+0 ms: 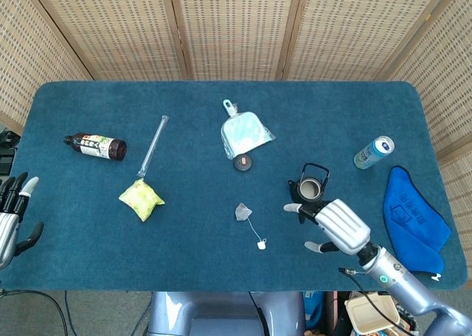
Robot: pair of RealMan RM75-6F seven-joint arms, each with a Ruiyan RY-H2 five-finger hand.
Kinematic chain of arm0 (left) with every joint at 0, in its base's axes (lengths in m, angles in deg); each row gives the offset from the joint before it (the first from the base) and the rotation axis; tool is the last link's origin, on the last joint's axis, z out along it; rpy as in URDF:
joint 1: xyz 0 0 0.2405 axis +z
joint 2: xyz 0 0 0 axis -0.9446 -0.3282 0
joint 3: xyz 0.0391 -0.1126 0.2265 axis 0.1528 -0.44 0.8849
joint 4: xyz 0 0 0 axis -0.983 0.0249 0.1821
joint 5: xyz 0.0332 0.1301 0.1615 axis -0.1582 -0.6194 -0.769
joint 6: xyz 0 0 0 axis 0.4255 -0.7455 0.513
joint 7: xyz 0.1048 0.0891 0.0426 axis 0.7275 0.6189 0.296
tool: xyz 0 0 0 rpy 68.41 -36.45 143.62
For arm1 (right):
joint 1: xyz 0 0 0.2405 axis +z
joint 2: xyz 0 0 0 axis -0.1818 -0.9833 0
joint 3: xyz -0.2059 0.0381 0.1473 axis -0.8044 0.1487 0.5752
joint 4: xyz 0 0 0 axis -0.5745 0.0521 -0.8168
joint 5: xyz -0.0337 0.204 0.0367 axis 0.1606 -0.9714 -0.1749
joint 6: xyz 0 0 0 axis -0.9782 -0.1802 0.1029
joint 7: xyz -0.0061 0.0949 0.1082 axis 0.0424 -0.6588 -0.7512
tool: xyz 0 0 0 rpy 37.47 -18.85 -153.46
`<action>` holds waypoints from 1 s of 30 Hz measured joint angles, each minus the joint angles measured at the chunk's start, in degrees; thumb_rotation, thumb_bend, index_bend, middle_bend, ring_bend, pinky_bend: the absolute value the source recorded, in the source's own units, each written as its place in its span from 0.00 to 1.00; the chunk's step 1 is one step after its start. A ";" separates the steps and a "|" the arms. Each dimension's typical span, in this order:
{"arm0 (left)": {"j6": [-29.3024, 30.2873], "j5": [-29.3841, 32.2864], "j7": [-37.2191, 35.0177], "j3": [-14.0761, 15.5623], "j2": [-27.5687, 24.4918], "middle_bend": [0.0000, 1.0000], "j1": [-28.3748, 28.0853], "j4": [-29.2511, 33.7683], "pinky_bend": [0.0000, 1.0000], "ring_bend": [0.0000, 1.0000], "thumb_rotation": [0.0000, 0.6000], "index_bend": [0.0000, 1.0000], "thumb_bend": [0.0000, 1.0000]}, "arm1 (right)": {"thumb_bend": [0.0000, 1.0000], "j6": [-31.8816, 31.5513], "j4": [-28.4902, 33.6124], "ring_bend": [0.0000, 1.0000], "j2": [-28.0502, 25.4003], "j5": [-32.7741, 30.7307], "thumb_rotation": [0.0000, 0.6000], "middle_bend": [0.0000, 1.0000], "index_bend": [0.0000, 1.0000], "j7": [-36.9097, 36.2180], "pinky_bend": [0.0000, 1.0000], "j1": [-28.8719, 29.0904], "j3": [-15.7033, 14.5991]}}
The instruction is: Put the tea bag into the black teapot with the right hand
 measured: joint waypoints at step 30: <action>-0.80 0.57 1.78 -1.01 -0.26 0.00 -1.40 0.58 0.00 0.00 1.00 0.00 0.38 | 0.47 14.77 -9.14 0.96 14.04 -10.56 1.00 0.91 0.52 9.28 0.99 9.73 -1.40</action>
